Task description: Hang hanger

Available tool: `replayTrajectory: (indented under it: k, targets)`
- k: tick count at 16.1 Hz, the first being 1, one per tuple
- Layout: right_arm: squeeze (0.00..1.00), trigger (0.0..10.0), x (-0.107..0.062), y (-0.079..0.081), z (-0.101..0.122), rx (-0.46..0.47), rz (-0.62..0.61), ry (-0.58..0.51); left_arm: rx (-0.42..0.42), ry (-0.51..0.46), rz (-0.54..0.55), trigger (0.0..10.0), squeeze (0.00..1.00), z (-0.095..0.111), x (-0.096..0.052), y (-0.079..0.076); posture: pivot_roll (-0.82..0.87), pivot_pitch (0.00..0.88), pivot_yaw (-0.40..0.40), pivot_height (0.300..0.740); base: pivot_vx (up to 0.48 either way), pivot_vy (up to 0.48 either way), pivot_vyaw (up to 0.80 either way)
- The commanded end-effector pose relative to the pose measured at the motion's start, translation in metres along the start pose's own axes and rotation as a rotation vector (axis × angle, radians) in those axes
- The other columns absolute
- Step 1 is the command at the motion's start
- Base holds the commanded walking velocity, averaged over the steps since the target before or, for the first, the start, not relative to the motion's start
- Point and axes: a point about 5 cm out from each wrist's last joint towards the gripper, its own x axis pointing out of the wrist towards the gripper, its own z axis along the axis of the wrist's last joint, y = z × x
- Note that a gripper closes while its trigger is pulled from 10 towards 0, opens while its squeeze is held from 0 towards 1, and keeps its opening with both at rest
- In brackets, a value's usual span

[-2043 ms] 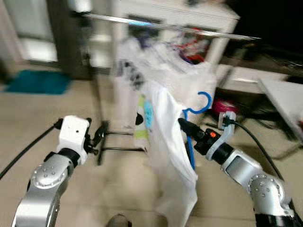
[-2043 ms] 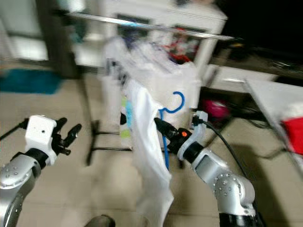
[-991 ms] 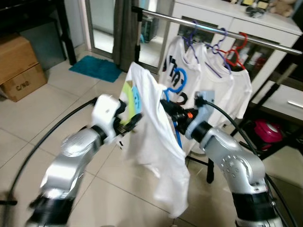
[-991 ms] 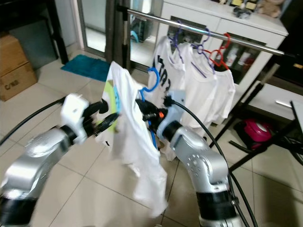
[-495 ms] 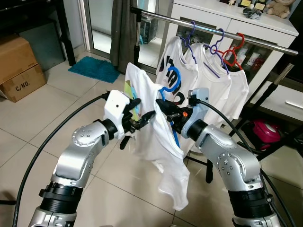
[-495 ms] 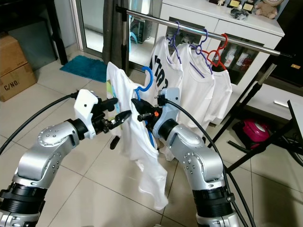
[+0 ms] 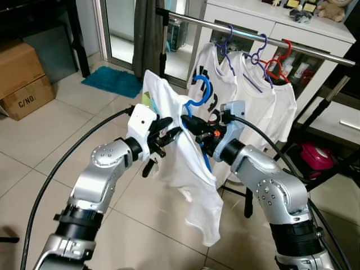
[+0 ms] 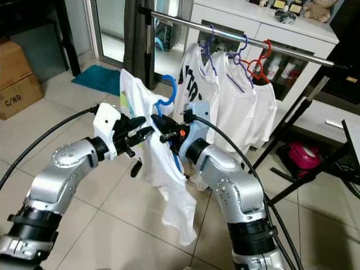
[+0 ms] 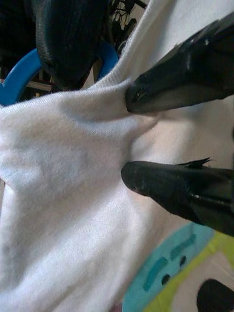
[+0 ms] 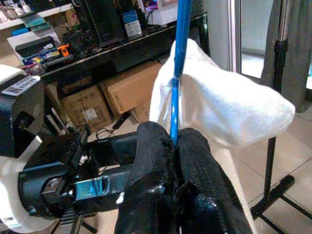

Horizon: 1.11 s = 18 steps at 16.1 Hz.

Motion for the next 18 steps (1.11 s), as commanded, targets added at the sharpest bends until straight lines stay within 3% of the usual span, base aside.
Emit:
replayTrajectory:
  k: [1,9,14,15,16,18]
  targets:
    - [0.00,10.0,0.000,0.001,0.010,-0.022,0.014,-0.036,0.017,-0.012,-0.026,0.0,0.00,0.004,0.005,-0.003,0.03,0.000,-0.131,0.740,0.000,0.000,0.00]
    - [0.00,10.0,0.001,-0.002,0.011,-0.013,0.005,-0.041,0.027,-0.044,0.030,0.0,0.00,0.007,0.006,0.008,0.03,0.000,-0.132,0.740,0.000,0.000,0.00]
    - [0.00,10.0,-0.001,-0.010,0.006,0.010,-0.058,-0.002,-0.021,-0.066,0.113,0.0,0.00,0.005,0.004,0.016,0.02,0.000,-0.137,0.740,0.000,0.000,0.00]
    - [0.00,10.0,-0.004,-0.017,-0.002,0.016,-0.120,0.060,-0.026,-0.058,0.143,0.0,0.00,0.004,0.004,0.018,0.02,0.000,-0.141,0.740,0.000,0.000,0.00]
    - [0.00,10.0,-0.009,-0.035,-0.016,0.053,-0.259,0.165,-0.039,-0.042,0.175,0.0,0.00,0.000,0.003,0.020,0.02,0.000,-0.148,0.740,0.000,0.000,0.00]
    - [0.00,10.0,-0.018,-0.055,-0.032,0.085,-0.403,0.257,-0.054,-0.015,0.204,0.0,0.00,-0.005,0.003,0.021,0.02,0.000,-0.152,0.740,0.000,0.000,0.00]
